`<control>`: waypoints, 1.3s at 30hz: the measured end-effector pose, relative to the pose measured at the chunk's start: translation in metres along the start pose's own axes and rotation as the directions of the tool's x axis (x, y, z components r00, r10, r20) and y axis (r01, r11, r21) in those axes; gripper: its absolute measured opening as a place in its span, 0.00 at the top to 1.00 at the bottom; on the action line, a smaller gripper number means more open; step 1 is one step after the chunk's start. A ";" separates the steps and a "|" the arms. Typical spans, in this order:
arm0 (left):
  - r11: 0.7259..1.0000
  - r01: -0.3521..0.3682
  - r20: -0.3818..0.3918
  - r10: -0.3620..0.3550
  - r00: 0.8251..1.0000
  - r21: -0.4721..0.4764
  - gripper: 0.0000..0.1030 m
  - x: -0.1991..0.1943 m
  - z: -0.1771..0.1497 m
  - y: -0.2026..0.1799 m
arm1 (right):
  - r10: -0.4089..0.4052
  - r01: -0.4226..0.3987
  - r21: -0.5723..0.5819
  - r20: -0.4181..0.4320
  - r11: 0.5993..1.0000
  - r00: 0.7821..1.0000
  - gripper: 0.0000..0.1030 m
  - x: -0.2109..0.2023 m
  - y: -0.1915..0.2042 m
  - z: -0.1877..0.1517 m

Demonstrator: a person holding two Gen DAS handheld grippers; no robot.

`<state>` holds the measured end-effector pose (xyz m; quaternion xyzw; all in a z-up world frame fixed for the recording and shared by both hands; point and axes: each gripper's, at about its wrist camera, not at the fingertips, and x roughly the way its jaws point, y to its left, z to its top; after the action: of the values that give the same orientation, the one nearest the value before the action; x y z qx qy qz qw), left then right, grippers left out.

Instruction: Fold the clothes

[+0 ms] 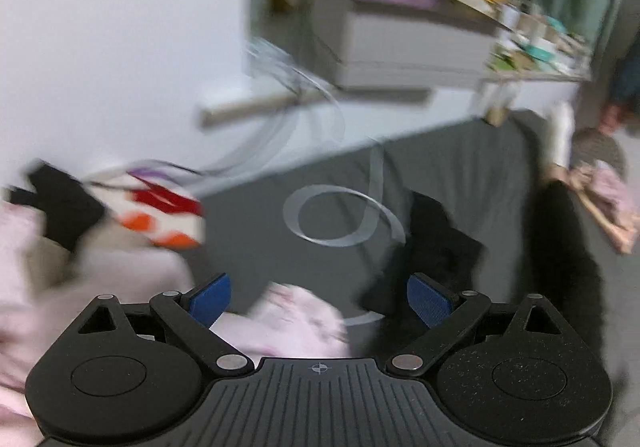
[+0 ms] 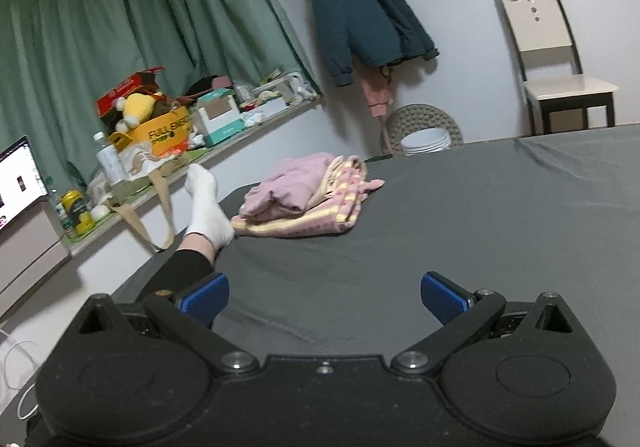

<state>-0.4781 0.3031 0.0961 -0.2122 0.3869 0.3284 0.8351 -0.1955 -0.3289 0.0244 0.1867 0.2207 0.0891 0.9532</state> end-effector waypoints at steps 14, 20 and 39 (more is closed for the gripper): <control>0.970 0.141 -0.158 -0.110 0.981 0.200 0.36 0.188 -0.046 -0.117 | 0.014 -0.014 -0.020 -0.011 1.000 1.000 0.00 -0.003 0.005 -0.003; 0.980 0.127 -0.107 -0.111 0.988 0.156 0.79 0.197 -0.048 -0.113 | 0.002 -0.001 0.035 -0.032 0.999 0.999 0.00 0.006 -0.003 -0.005; 0.664 0.707 0.286 -0.745 0.602 0.243 0.96 0.047 0.105 -0.275 | -0.015 0.011 0.100 0.039 0.995 0.999 0.00 -0.008 -0.017 0.007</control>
<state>-0.2063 0.1944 0.1513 -0.2428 0.1232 -0.0271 0.9618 -0.1976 -0.3488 0.0264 0.2345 0.2073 0.0681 0.9473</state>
